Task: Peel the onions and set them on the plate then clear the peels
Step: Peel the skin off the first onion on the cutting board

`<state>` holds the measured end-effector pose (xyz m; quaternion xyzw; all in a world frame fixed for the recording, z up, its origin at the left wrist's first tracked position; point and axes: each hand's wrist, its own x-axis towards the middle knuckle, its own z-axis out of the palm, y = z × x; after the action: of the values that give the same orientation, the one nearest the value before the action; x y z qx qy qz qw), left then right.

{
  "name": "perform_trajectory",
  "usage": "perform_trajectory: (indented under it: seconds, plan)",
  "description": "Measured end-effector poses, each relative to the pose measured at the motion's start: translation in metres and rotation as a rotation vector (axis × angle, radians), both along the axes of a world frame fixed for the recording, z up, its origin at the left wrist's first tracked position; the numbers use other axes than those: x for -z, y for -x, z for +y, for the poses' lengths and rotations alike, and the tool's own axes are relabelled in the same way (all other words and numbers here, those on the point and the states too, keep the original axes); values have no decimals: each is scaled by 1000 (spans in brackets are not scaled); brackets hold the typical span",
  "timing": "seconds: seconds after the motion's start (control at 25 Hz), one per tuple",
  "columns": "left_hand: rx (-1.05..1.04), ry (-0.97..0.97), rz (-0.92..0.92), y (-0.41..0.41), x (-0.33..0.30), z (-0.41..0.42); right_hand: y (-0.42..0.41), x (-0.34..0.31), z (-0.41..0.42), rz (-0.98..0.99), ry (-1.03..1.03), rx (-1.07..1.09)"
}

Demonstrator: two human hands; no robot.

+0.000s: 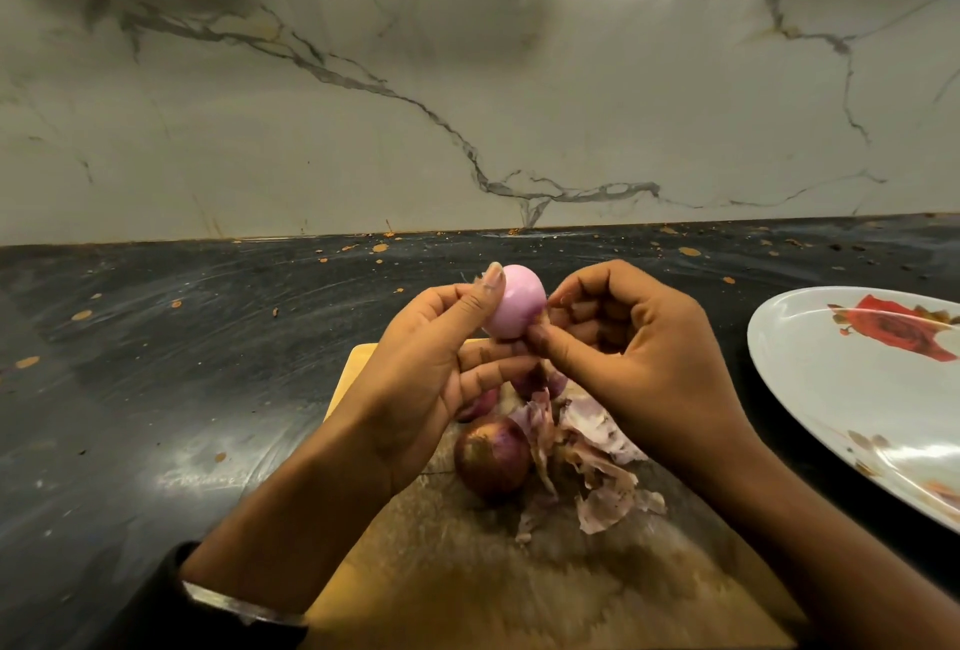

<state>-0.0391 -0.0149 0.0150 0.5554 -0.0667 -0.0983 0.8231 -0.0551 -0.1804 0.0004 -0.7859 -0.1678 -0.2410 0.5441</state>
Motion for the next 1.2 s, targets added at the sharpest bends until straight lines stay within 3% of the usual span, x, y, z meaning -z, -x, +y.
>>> perform_trajectory:
  seconds: [0.16, 0.36, 0.52, 0.76, 0.92, 1.2]
  plan:
    - [11, -46, -43, 2, 0, 0, -3, 3, -4, -134, 86, 100]
    - [16, -225, -127, 5, 2, -3, -11, 7, -7, -310, 388, 226]
    - [36, -261, -117, 7, 3, -5, -12, 8, -6, -382, 596, 284]
    - [108, -324, -175, 15, -2, -7, -2, 2, -1, -269, 775, 233]
    - [67, -283, -196, 11, -2, -3, 0, 1, 0, -162, 654, 173]
    - [122, -220, -305, 8, 2, -1, -1, -6, 5, 212, -1, -141]
